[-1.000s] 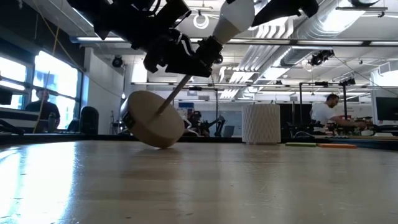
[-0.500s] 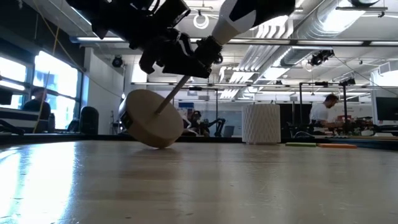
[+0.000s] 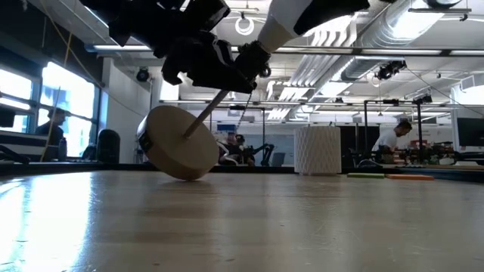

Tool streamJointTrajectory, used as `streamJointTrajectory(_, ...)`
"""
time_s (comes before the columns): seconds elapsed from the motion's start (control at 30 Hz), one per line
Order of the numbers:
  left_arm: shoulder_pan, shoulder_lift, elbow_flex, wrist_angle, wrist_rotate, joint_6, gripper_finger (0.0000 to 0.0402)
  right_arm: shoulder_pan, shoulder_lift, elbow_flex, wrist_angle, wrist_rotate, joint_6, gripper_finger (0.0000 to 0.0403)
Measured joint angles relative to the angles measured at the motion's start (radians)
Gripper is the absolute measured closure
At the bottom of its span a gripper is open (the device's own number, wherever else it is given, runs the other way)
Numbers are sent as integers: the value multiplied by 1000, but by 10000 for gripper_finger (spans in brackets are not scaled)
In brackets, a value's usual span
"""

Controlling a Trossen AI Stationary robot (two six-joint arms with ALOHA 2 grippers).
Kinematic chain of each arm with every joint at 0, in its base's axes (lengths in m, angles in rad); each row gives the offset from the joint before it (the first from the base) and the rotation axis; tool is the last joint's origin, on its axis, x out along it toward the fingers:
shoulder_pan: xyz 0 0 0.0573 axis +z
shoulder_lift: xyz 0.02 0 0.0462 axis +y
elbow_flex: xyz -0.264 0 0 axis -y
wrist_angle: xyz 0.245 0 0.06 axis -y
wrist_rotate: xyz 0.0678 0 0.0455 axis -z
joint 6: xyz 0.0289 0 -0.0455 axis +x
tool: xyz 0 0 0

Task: Screw lightbulb
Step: Remove the white lightbulb from the desk lamp

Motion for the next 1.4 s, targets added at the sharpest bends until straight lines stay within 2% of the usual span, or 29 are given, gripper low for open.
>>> streamJointTrajectory(0.13,1,-1,0,-3,-3,0,266,0,1,0,13,-20,165,137)
streamJointTrajectory(0.3,2,0,1,-3,-12,-9,266,4,0,1,62,-30,290,94)
streamJointTrajectory(0.47,2,1,1,-9,-16,-11,266,30,-22,2,108,-30,446,83)
streamJointTrajectory(0.57,2,1,1,-8,-16,-10,266,50,-51,2,70,2,642,83)
streamJointTrajectory(0.67,3,1,1,-6,-15,-11,266,64,-70,2,-16,80,934,82)
streamJointTrajectory(0.73,3,1,1,-5,-15,-13,266,59,-71,-3,-63,58,1140,82)
streamJointTrajectory(0.8,2,1,1,-5,-15,-12,266,47,-68,-23,-48,-4,1226,82)
streamJointTrajectory(0.97,2,1,0,-10,-12,-4,266,16,-56,-69,102,-27,1214,82)
streamJointTrajectory(1.1,2,1,0,-6,-13,-5,266,-16,-55,-75,122,-44,1186,86)
streamJointTrajectory(1.27,2,1,0,-6,-12,0,266,-43,-55,-75,118,-103,1118,120)
streamJointTrajectory(1.4,2,1,0,-13,0,2,266,-53,-55,-75,114,-126,998,157)
